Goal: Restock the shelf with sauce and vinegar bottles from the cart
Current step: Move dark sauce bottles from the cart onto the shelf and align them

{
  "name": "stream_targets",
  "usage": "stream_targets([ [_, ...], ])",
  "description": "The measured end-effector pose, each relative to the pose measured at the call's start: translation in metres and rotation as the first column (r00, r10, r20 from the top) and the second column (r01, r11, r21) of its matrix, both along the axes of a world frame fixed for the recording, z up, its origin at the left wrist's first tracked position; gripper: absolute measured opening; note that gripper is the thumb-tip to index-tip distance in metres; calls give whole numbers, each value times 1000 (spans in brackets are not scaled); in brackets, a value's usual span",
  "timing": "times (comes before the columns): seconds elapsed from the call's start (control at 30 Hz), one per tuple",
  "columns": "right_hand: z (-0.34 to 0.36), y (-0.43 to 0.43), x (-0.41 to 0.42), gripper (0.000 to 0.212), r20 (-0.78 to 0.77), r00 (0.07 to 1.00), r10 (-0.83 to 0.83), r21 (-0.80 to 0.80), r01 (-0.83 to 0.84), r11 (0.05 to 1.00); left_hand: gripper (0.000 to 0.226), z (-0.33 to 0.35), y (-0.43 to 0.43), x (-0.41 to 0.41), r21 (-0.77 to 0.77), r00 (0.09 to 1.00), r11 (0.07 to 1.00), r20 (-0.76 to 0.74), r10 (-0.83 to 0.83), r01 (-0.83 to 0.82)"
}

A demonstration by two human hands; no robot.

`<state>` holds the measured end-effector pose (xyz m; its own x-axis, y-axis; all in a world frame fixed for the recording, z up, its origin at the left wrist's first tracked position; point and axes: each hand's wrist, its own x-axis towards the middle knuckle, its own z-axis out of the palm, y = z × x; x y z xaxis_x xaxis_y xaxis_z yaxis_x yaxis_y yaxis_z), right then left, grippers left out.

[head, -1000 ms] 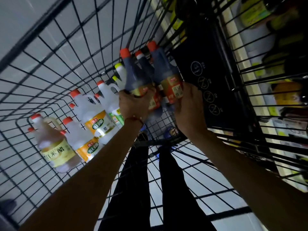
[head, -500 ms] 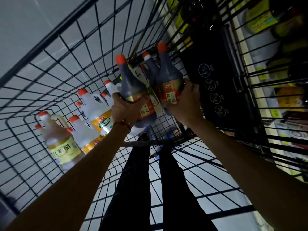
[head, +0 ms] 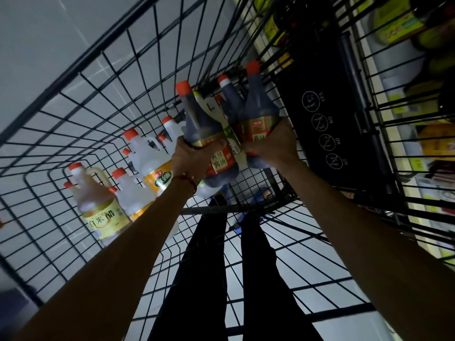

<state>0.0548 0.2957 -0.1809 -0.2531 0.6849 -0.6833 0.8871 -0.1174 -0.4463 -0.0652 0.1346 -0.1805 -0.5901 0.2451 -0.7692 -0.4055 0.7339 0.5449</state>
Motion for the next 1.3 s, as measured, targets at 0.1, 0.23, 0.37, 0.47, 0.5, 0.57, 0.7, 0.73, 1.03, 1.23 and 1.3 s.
stream_targets([
  [0.1,10,3,4,90,7,999,-32,-67,32,997,112,7,-2,0,20,999,999,17,29,-29],
  [0.23,41,-6,20,89,-82,991,-110,-155,96,983,110,27,-11,0,96,1000,995,20,11,-13],
  [0.37,79,-20,39,81,-175,978,-114,-178,83,981,97,52,-20,6,182,998,983,53,12,-22],
  [0.47,107,-26,53,66,-201,970,-138,-292,75,953,99,75,-23,12,219,999,976,45,-14,4],
  [0.5,115,-28,60,63,-210,967,-141,-325,67,943,100,83,-23,14,220,999,975,34,-30,22],
  [0.57,134,-34,70,69,-233,959,-158,-299,84,951,92,99,-22,16,228,999,972,13,-51,46],
  [0.7,172,-46,89,92,-296,937,-187,-206,128,970,85,137,-13,22,272,994,956,-11,-109,108],
  [0.73,181,-47,93,95,-319,928,-193,-187,138,973,90,145,-12,23,281,992,951,-23,-126,127],
  [1.03,267,-61,133,88,-495,817,-295,-52,311,949,69,222,-5,55,446,959,849,-119,-258,284],
  [1.23,311,-82,187,90,-586,737,-336,-29,395,918,64,264,-4,101,552,936,756,-221,-275,353],
  [1.3,320,-95,214,91,-612,712,-345,-19,423,906,67,277,-5,121,568,921,725,-246,-302,389],
])
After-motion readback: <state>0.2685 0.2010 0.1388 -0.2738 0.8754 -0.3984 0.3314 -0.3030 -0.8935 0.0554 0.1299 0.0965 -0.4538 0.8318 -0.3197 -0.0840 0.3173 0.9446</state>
